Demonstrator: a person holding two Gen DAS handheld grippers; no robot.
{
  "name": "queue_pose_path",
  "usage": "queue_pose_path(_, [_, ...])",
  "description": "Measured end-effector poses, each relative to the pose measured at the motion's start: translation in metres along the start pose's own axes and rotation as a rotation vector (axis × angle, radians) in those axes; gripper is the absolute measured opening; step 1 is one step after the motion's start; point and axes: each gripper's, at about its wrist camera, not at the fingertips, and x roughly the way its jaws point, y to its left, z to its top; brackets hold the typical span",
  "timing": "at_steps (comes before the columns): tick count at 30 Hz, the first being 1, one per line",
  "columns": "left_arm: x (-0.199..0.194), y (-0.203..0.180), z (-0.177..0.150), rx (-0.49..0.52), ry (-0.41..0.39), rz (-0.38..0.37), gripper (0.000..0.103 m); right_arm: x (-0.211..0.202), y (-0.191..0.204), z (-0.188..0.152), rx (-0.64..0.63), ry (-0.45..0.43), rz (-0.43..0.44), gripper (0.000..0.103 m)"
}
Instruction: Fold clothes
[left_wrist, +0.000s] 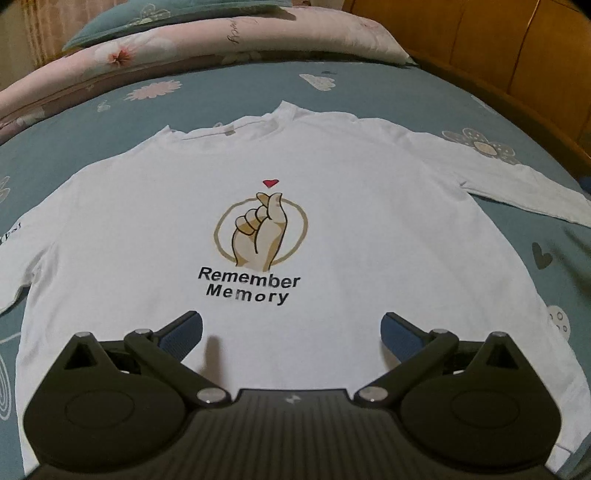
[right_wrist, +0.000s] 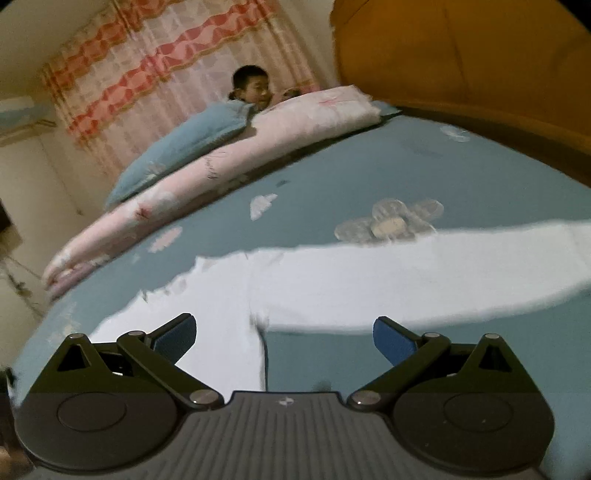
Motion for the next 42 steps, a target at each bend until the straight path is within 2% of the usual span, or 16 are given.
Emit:
queue_pose_path(2, [0.001,0.001,-0.003,0.000,0.003,-0.004,0.102,0.026,-0.013,0.024,0.031,0.029,-0.004,0.103])
queue_pose_path(5, [0.007,0.002,-0.008,0.005,0.015,-0.026,0.102,0.066,-0.029,0.049,0.056,0.093,-0.054,0.103])
queue_pose_path(10, [0.014,0.004,-0.016,0.020,-0.001,-0.036,0.102,0.122,-0.048,0.052,0.106,0.224,-0.107,0.103])
queue_pose_path(12, [0.016,0.004,-0.017,0.034,-0.012,-0.039,0.102,0.139,-0.050,0.045,0.087,0.237,-0.120,0.103])
queue_pose_path(17, [0.018,0.007,-0.018,0.040,-0.035,-0.053,0.102,0.164,-0.042,0.050,-0.018,0.162,-0.206,0.103])
queue_pose_path(20, [0.017,0.009,-0.018,0.040,-0.036,-0.060,0.102,0.163,-0.031,0.055,-0.025,0.164,-0.271,0.103])
queue_pose_path(21, [0.016,0.010,-0.018,0.040,-0.036,-0.063,0.102,0.158,-0.025,0.055,-0.024,0.164,-0.264,0.103])
queue_pose_path(26, [0.017,0.009,-0.020,0.050,-0.045,-0.053,0.102,0.154,-0.009,0.035,0.010,0.248,-0.089,0.103])
queue_pose_path(27, [0.017,0.009,-0.020,0.050,-0.044,-0.054,0.102,0.161,-0.007,0.031,-0.009,0.253,-0.095,0.103])
queue_pose_path(30, [0.017,0.011,-0.018,0.050,-0.038,-0.062,0.102,0.177,-0.002,0.034,-0.131,0.194,-0.150,0.103])
queue_pose_path(33, [0.017,0.013,-0.018,0.053,-0.032,-0.070,0.102,0.160,-0.014,0.050,-0.080,0.143,-0.202,0.103])
queue_pose_path(37, [0.018,0.013,-0.018,0.046,-0.028,-0.072,0.102,0.112,-0.035,0.058,0.000,0.083,-0.182,0.103])
queue_pose_path(39, [0.018,0.013,-0.017,0.041,-0.026,-0.071,0.102,0.104,-0.049,0.056,0.026,0.100,-0.197,0.103])
queue_pose_path(42, [0.019,0.014,-0.017,0.039,-0.024,-0.073,0.102,0.116,-0.068,0.053,0.065,0.134,-0.228,0.103])
